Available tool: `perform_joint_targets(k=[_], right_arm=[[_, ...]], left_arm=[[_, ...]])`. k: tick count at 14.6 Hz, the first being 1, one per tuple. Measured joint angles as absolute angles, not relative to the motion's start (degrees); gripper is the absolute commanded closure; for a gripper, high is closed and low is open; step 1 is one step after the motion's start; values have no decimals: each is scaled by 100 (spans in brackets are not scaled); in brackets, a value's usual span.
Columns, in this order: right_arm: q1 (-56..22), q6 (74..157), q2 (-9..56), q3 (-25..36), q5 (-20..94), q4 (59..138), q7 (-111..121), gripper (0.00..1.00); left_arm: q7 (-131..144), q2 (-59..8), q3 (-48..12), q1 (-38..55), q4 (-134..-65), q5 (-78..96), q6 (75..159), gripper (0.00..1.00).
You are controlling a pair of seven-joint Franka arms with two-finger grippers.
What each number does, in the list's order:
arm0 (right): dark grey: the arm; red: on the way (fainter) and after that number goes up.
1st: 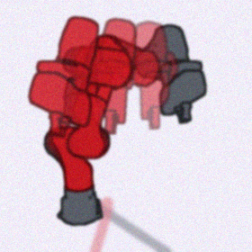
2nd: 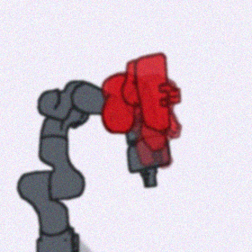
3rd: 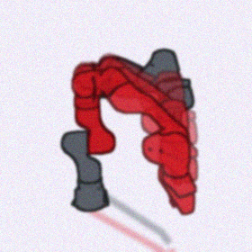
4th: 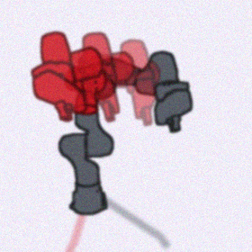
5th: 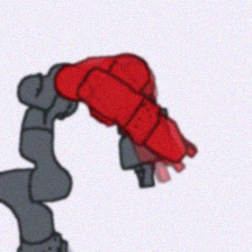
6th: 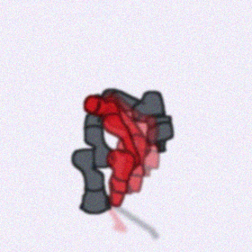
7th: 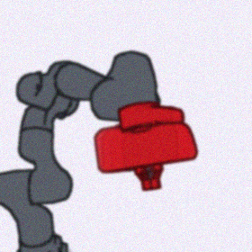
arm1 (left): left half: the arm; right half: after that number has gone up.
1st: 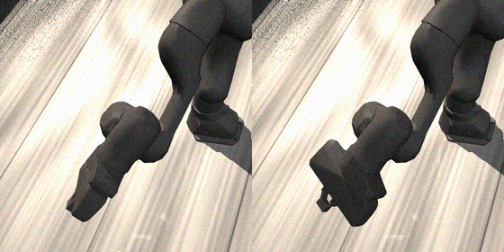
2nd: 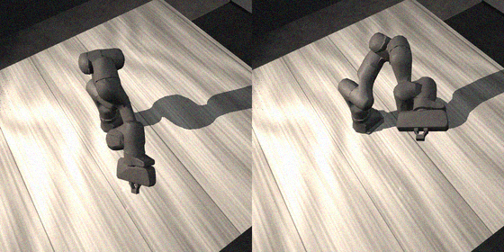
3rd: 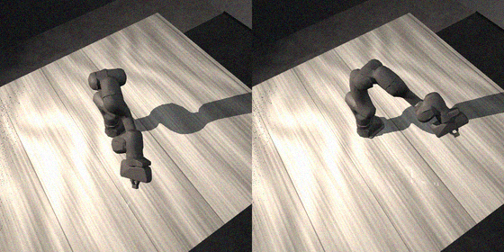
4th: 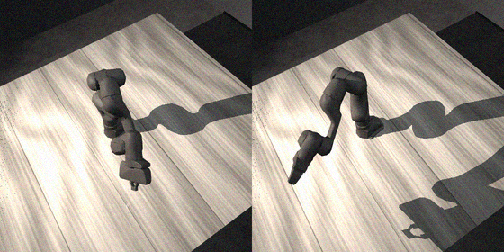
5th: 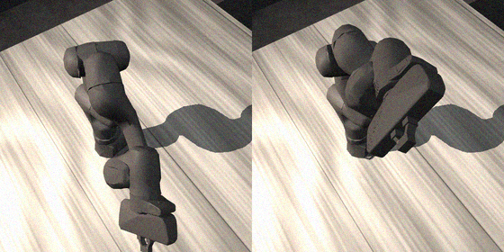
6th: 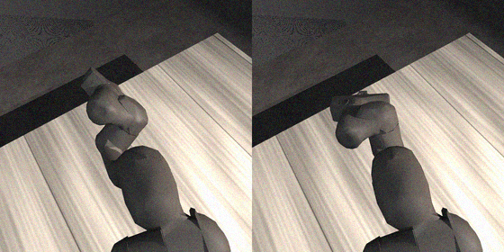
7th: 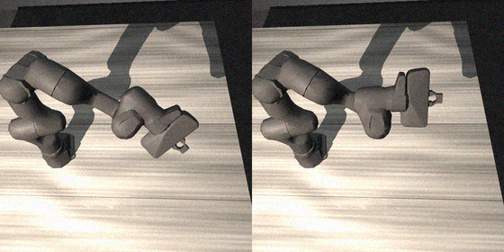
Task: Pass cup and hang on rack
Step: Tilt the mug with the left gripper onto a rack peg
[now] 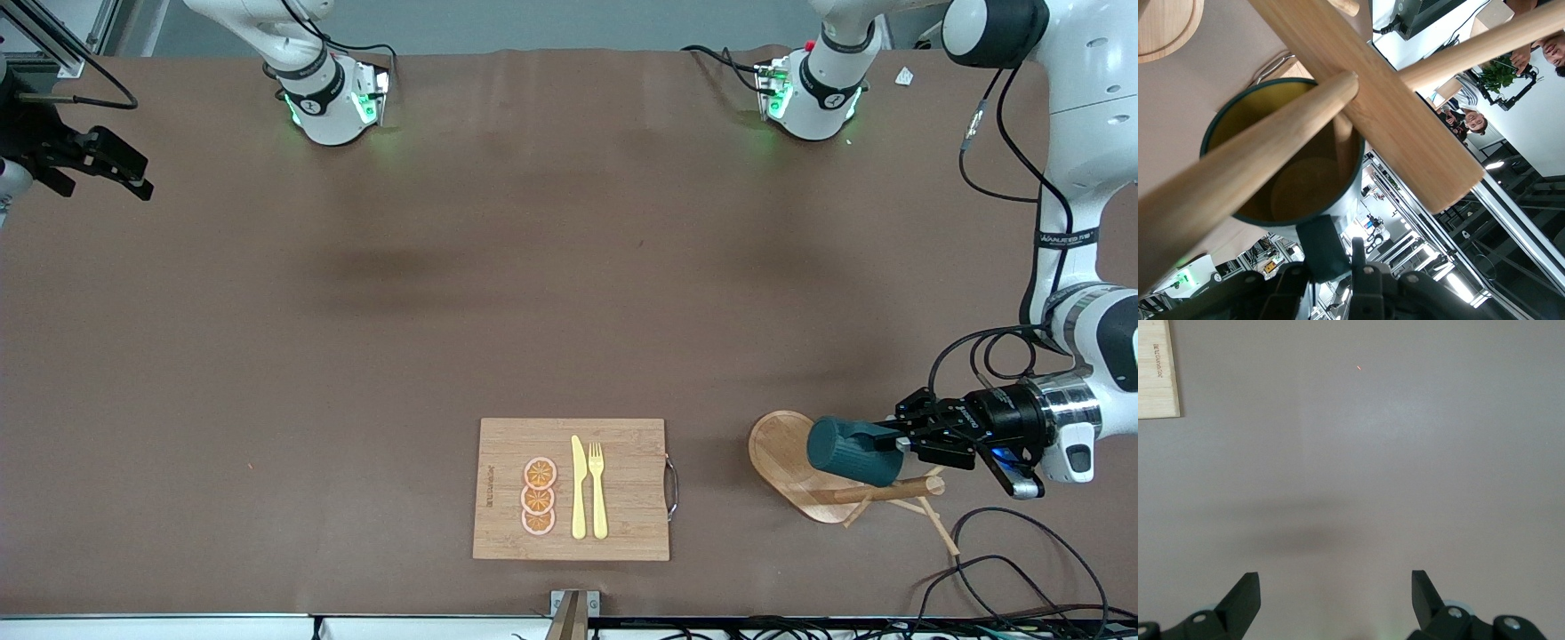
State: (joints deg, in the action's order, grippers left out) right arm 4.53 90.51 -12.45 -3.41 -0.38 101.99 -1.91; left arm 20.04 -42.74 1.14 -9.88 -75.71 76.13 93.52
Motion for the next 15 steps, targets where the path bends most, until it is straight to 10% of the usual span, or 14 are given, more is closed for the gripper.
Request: perform_joint_targets(k=[15], right_arm=[[453,9051,-1245,-342,-38,10193,-190,0]], left_arm=[[1789,-4281,114,-1055,-7554,7613,9352,93]])
